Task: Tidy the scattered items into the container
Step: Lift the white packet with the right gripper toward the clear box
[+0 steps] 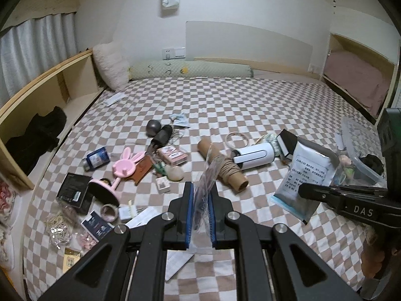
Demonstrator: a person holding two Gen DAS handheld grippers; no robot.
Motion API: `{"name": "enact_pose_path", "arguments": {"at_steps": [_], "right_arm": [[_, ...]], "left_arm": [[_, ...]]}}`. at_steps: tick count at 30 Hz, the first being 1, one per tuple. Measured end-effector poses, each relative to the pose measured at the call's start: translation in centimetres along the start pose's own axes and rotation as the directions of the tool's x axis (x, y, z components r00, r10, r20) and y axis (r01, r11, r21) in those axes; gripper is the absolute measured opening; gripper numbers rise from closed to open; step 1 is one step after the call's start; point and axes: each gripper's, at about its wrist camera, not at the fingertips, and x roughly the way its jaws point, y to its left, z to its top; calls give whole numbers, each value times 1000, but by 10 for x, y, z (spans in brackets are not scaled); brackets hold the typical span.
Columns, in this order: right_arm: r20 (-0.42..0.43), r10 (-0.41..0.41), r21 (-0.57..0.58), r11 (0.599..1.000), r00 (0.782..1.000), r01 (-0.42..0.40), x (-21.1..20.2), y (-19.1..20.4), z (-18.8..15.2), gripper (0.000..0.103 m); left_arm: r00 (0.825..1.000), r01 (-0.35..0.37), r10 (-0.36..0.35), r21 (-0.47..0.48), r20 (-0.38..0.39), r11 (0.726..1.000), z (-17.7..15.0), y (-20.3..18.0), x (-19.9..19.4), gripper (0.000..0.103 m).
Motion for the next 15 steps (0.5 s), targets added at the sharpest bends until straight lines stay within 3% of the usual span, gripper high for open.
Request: {"name": "enact_pose_path", "arguments": {"at_steps": [15], "right_arm": [[75,-137,19,991,988,136,-59,-45,3,7]], "left_arm": [[996,77,-78,22,34,997,16,-38,-2,11]]}}
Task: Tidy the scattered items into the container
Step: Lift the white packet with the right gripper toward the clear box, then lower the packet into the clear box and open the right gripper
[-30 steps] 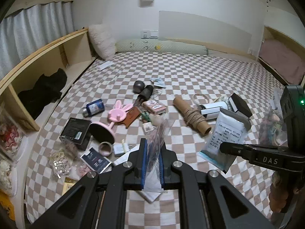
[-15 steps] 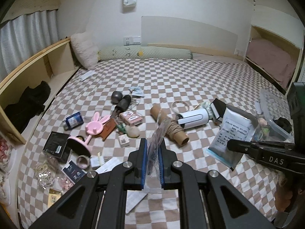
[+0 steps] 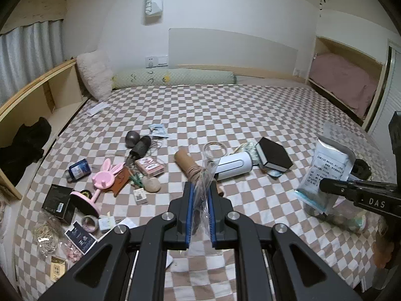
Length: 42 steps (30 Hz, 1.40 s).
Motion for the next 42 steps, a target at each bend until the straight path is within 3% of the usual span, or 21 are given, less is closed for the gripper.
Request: {"name": "enact_pose_path", "arguments": {"at_steps": [14,25,42], "right_arm": [[75,-99,69,993,992,94,-50,-61,1,7],[157,-178,186,971,972,148,-90,-122,1,7],[226,-283,361,913,932,190,-135,-205,-8,7]], "left_arm": [[992,108,-113,87,50,990,15,-68,0,11],[964,235,-250,148,89,961,33,-144,-3,11],[926,326,-360,232,117,916,50,-218,12,11]]}}
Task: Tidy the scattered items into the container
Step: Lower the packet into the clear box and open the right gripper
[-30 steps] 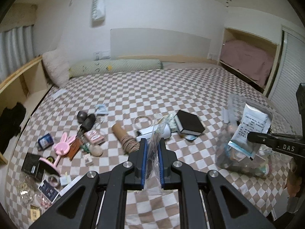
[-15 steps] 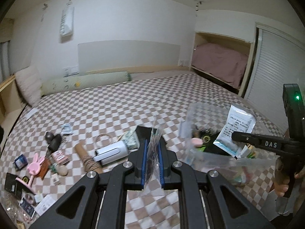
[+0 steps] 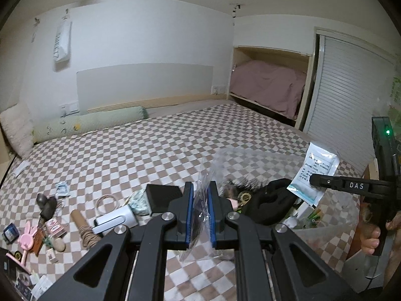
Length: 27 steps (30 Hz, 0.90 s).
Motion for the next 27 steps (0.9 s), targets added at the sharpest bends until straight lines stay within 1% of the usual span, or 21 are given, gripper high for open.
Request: {"name": "enact_pose_path", "arguments": {"at_steps": [6,13,17,20,23,27], "right_arm": [[7,-32,71,997,999,32,-7,-39,3,7],[-5,-101,148,984,995,100,-8,-81,2,7],[-26,-128,170,977,991,131,-2,-91,-1,7],[-41,-156,166,973,987,161,2,-92,-2,7],[-52,-190,160,967,980,196,7,-93,-3,7],[-72,-220,149,962,973,229,13,-92,-5,7]], "left_arm": [[999,32,-33,39,6,999,8,-22,12,11],[996,82,-83,28,39,996,25,-33,26,11],[989,133,-134,11,66,991,35,-42,32,11],[981,181,-181,2,68,983,36,-49,42,11],[979,198,-199,11,46,980,31,-56,55,11],[980,199,-199,16,0,980,22,-60,77,11]]}}
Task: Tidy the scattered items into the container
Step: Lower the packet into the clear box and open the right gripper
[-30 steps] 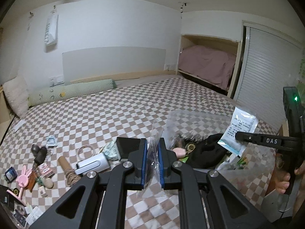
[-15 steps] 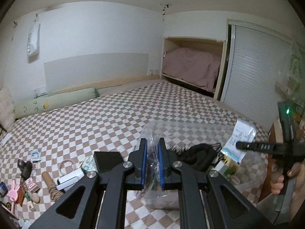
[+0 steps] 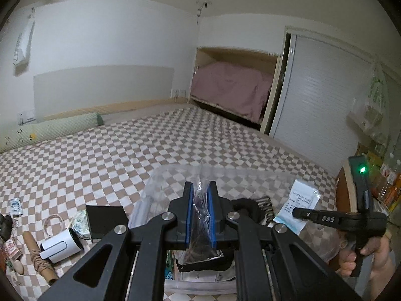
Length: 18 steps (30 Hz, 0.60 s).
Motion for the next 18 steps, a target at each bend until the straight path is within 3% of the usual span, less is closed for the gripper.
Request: {"name": "enact_pose_path", "arguments": {"at_steps": [12,18], "right_arm": [[-57,-72,-22,997,996,70,14,-1,-6,7],[-104,-132,-38,991,986,128,22,2,-8,7]], "left_arm": [[992,-79,80,18,-94,997,-19,15,41,11],[987,-81,85,35,-140,996,-31,6,57,11]]}}
